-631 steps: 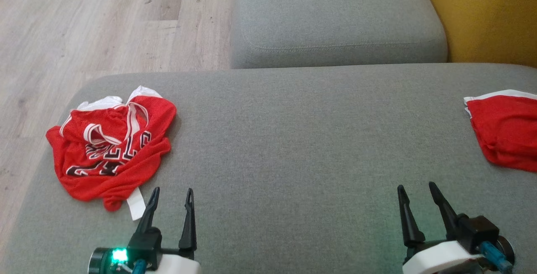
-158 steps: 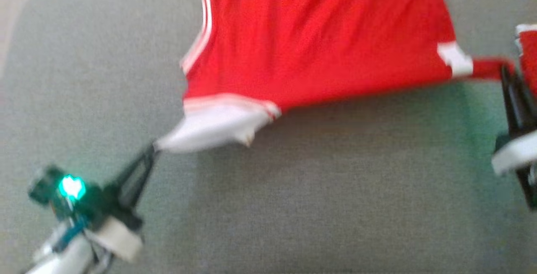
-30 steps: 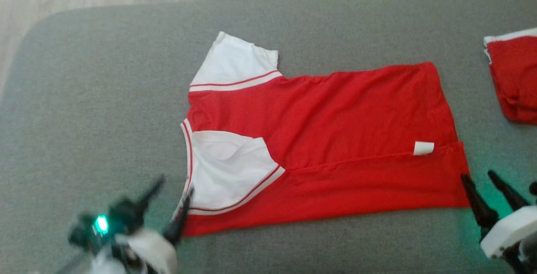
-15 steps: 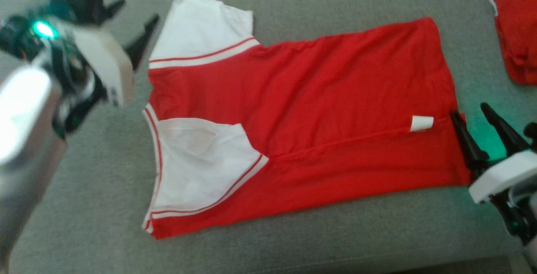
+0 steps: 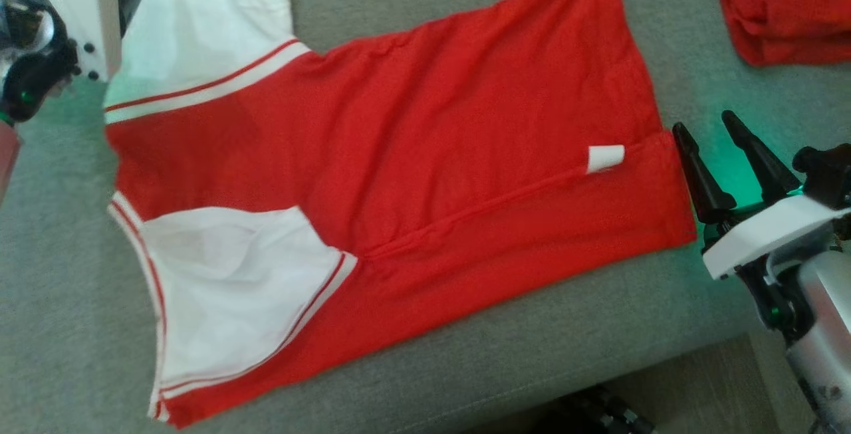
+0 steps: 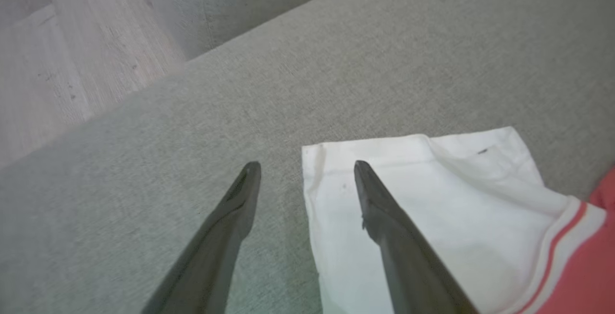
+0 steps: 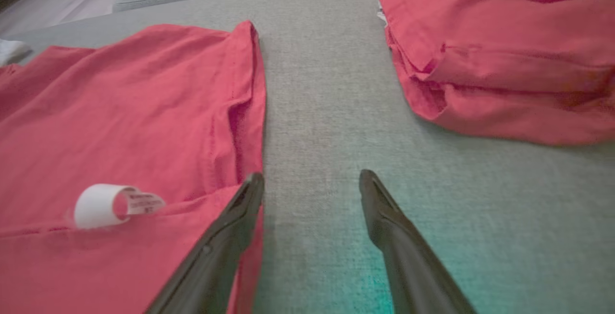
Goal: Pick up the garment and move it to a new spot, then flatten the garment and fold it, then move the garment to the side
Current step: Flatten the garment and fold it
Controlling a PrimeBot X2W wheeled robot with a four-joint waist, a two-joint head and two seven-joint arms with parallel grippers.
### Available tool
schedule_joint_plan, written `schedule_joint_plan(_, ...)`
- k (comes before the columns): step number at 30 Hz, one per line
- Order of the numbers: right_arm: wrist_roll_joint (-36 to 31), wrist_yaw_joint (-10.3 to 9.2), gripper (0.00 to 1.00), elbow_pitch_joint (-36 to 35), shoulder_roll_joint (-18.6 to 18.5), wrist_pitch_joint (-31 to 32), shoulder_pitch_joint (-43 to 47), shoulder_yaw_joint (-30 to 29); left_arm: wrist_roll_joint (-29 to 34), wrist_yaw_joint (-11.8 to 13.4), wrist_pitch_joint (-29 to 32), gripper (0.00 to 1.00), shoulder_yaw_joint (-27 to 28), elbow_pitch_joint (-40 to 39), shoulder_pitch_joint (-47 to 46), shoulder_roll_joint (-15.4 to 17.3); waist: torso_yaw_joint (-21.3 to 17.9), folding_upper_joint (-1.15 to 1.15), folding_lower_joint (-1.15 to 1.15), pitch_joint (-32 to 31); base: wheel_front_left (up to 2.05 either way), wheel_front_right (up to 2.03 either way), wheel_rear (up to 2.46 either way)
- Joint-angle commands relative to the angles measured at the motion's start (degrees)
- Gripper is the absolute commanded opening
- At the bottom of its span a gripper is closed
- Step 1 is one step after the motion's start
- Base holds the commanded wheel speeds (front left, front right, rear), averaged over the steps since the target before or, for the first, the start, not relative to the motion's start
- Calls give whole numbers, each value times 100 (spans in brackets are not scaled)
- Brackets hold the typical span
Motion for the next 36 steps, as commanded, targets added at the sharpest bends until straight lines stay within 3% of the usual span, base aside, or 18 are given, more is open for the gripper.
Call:
schedule_joint_plan(1,-46,37,100,-79,-93,-95,26,49,-33,-30,52,100,136,-131,-292,296,-146,0,-1,122,0,0,0)
schedule_joint_plan(9,-2,37,100,107,-24,-254,-35,142,-64,-32,-64,100,-174,43,-316,514,-319,0,-1,189,0,0,0)
schedule_joint_plan(10,7,37,100,125,-26,-266,-42,153,-67,-32,-81,90,-203,64,-327,525,-329,0,-1,192,0,0,0)
schedule_joint_plan(11,13,37,100,143,-29,-278,-49,162,-68,-32,-97,62,-228,87,-341,538,-336,0,-1,195,0,0,0)
schedule_joint_plan(13,18,37,100,173,-32,-302,-59,178,-50,-32,-153,59,-274,135,-385,565,-344,0,-1,199,0,0,0)
schedule_joint_plan(17,14,37,100,226,-56,-326,-77,201,-119,-32,-281,38,-356,222,-451,564,-358,0,-1,203,0,0,0)
schedule_joint_plan(19,12,37,100,231,-56,-330,-90,202,-164,-32,-281,18,-405,239,-471,561,-363,0,-1,219,0,0,0)
schedule_joint_plan(20,12,37,100,233,-60,-332,-94,198,-197,-32,-269,0,-432,239,-480,562,-361,0,-1,227,0,0,0)
schedule_joint_plan(31,108,37,100,-34,-139,-120,-663,246,-411,-33,-622,0,-769,60,-538,616,-210,0,-1,74,0,0,0)
schedule_joint_plan(36,359,37,100,132,20,652,-1546,580,-502,-33,-761,0,-991,-72,-628,624,-37,0,-1,-40,0,0,0)
